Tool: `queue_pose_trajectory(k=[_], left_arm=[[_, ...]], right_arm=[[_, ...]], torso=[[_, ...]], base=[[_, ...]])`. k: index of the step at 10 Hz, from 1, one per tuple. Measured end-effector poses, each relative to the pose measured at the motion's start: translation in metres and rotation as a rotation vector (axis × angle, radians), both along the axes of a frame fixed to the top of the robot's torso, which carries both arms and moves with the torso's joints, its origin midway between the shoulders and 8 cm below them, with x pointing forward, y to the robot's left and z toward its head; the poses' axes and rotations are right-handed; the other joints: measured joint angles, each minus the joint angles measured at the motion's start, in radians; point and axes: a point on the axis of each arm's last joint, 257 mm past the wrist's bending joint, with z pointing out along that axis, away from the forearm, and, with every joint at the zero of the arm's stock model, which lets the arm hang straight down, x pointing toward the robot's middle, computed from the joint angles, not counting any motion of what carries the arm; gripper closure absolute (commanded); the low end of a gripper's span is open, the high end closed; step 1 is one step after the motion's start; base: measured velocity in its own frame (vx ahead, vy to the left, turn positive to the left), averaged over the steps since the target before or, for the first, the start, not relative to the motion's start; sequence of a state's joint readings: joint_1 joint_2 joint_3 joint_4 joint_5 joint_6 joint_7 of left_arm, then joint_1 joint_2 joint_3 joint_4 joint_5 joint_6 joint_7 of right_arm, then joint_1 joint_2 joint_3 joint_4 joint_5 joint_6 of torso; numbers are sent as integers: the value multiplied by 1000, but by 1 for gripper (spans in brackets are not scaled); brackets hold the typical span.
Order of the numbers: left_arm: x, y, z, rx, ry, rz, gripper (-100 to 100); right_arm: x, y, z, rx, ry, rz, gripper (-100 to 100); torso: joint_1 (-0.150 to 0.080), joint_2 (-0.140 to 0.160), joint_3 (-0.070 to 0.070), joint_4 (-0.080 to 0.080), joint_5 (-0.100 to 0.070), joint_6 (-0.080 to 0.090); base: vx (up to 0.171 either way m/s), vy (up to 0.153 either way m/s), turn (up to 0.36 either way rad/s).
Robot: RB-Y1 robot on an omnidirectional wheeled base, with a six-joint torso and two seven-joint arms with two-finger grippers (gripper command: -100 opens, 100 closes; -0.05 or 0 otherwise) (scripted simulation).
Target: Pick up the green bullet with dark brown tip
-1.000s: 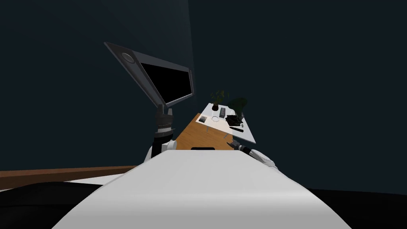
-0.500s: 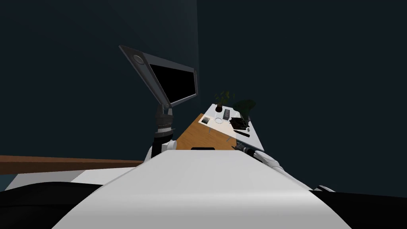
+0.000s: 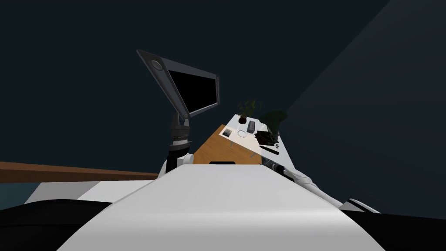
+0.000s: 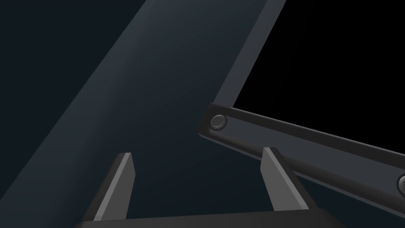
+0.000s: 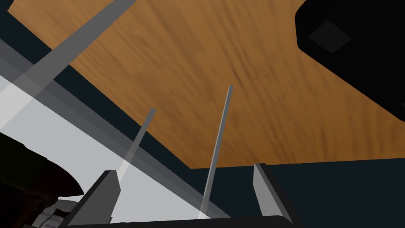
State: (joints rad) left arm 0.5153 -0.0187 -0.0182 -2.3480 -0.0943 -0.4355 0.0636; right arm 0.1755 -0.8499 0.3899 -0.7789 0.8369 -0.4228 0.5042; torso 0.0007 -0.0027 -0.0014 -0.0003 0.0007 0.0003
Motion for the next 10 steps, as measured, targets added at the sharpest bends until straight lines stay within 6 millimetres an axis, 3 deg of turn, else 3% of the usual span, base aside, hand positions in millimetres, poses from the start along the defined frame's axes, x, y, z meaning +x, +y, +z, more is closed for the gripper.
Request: queue_pose_trajectory(k=[1, 5, 10], left_arm=[[0, 0, 0, 0, 0, 0, 0], [0, 0, 0, 0, 0, 0, 0], [0, 0, 0, 0, 0, 0, 0]], right_arm=[[-8, -18, -5, -56, 35, 15, -100], [-42, -74, 9, -189, 116, 41, -100], [-71, -123, 19, -295, 192, 45, -100]], torso=[[0, -2, -1, 0, 0, 0], [-1, 1, 0, 0, 0, 0], [-1, 2, 1, 0, 0, 0]], base=[[68, -1, 120], [46, -9, 112], [38, -17, 107]])
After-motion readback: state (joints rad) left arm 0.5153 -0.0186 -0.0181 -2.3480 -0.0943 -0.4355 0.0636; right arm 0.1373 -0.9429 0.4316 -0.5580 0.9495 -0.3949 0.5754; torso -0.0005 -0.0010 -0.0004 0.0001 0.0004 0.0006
